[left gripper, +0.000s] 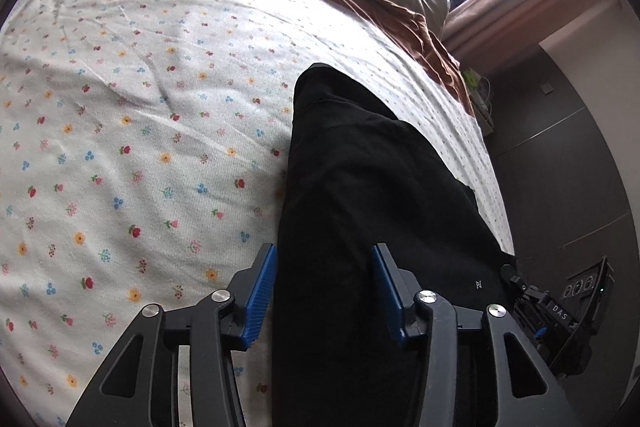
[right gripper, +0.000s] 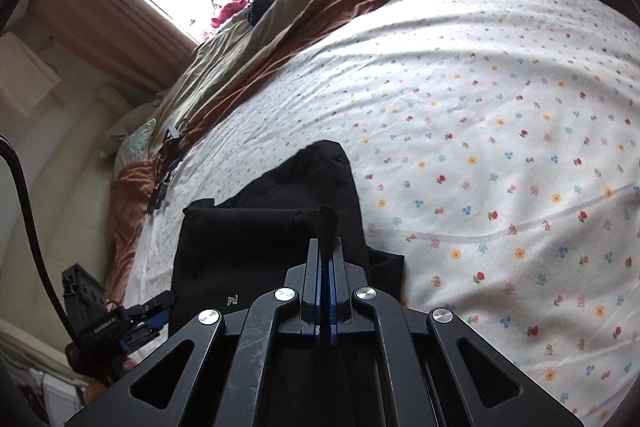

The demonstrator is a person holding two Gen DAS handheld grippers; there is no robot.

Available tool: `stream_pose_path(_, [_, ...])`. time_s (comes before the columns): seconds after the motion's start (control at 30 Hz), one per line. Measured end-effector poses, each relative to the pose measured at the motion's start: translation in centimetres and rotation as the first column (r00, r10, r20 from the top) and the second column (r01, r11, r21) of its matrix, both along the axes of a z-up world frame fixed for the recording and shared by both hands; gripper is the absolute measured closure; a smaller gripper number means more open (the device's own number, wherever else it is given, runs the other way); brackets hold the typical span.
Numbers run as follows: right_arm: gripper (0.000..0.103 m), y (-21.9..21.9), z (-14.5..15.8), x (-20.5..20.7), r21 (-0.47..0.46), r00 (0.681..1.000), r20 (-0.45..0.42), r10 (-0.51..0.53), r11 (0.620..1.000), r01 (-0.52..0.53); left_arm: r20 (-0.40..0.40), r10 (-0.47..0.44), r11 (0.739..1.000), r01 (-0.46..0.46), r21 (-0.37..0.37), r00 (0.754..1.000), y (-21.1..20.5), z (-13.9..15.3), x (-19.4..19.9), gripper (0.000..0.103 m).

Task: Fold large clothes
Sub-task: 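Grasp the end of the folded black shirt with both tools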

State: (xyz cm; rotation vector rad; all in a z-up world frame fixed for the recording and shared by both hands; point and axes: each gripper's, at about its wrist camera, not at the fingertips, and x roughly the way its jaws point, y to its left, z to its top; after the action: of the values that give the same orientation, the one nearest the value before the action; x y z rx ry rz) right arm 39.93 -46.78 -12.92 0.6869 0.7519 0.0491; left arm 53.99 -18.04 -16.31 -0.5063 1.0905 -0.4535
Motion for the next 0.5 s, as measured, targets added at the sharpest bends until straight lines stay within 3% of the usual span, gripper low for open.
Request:
stream_pose_path(0.07, [0.101,-0.5,-1.6,0.2,0.016,1.000,-0.024,-0.006,1.000,0.006,-0.012,-0.001,1.000,0.000,-0.018,1.000,-0.1,-0.7,0.2,0.055])
stream_pose_path(0.17, [0.101,-0.6,-3.1,0.7,0.016,0.999,-0.054,-0.007,1.000,0.008,0.011,-0.019,1.000,0.018,0.025,1.000,-0.7,-0.9,0.2,0.055])
stream_pose_path(0.37, [0.098,-0.4,-2.6,1.2,0.011,0.993,-0.111,0.034,0.999,-0.033,0.007,-0.009,1.000,0.009,0.023,1.000,-0.6,-1.5,0.4,0.055])
stream_pose_path(0.43, [0.080,-0.5,-1.7,0.7,-0.001,0.993,-0.114,0.042,0.999,-0.042,0.004,-0.008,1.000,0.007,0.017,1.000,-0.5,-1.6,0.3,0.055])
stream_pose_path(0.47, [0.057,-0.7,-1.4,0.4,-0.013,0.992,-0.118,0.036,0.999,-0.038,0.002,-0.005,1.000,0.005,0.011,1.000,-0.4,-1.6,0.3,0.056])
stream_pose_path(0.5, [0.040,-0.9,-1.2,0.0,-0.015,0.993,-0.115,0.030,0.999,-0.032,0.000,-0.002,1.000,0.002,0.005,1.000,-0.3,-1.6,0.3,0.056])
